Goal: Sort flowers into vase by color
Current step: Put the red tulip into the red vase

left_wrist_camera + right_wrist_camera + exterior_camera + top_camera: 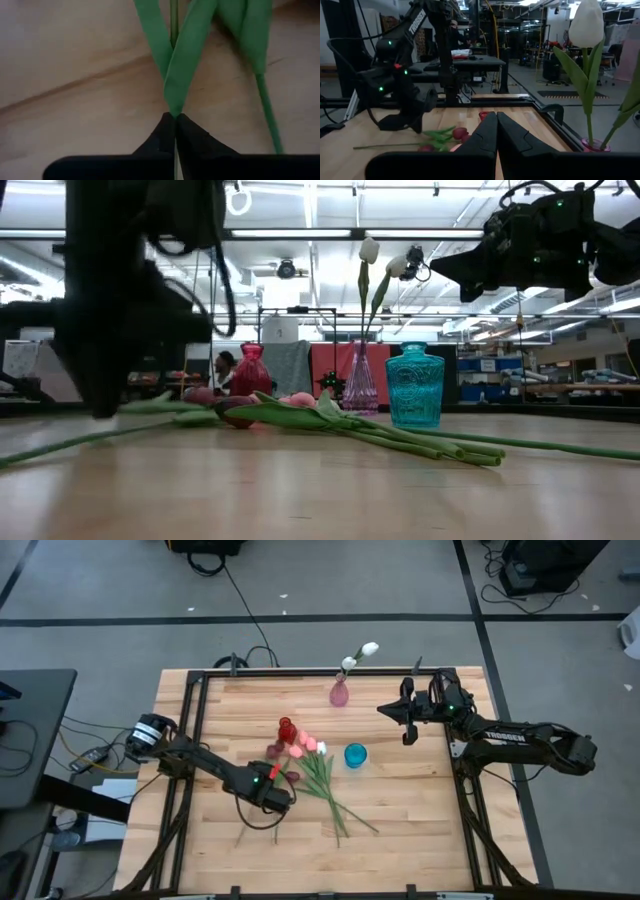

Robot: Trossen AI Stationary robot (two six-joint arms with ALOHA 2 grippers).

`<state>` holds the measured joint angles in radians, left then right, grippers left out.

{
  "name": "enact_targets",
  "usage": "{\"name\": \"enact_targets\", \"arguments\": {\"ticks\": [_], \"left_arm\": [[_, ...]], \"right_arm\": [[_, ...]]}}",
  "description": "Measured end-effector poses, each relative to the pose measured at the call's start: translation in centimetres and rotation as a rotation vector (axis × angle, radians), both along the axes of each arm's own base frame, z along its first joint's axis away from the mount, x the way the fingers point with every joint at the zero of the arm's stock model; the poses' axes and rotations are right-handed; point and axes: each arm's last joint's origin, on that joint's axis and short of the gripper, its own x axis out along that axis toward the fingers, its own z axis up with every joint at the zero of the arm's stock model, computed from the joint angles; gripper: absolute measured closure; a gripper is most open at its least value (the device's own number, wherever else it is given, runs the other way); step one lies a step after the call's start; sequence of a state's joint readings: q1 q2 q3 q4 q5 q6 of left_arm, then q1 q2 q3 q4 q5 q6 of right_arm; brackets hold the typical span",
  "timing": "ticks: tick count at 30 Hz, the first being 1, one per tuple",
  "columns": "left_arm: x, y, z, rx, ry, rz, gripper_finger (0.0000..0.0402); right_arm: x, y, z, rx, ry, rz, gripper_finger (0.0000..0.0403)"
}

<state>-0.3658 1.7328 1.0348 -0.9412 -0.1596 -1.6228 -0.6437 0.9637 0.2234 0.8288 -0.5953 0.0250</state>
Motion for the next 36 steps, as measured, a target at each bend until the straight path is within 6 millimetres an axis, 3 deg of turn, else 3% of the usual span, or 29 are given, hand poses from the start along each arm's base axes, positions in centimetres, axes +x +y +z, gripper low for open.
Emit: {"name": "enact_targets", "arguments": {"ticks": [8,19,26,36], "left_arm": [[0.8,-0.1,3.9,0.051,0.055,-0.045,0.0399],[1.2,0.0,4.8,0.117,0.026,-0.105,0.0401],[2.8,-0.2,6.5,0.163,-0.258,-0.245,0.0401],[0.1,2.3,12.8,0.517,-0.455,-0.287,0.0401]], "right_arm": [[0.0,0.0,0.0,-0.002,0.0,0.0,0.0389],[0.0,0.0,0.0,-0.002,0.0,0.0,0.0389],[0.0,0.0,0.0,-0.002,0.0,0.0,0.0389],[0.0,0.0,0.0,0.008,0.004,0.002,0.0389]]}}
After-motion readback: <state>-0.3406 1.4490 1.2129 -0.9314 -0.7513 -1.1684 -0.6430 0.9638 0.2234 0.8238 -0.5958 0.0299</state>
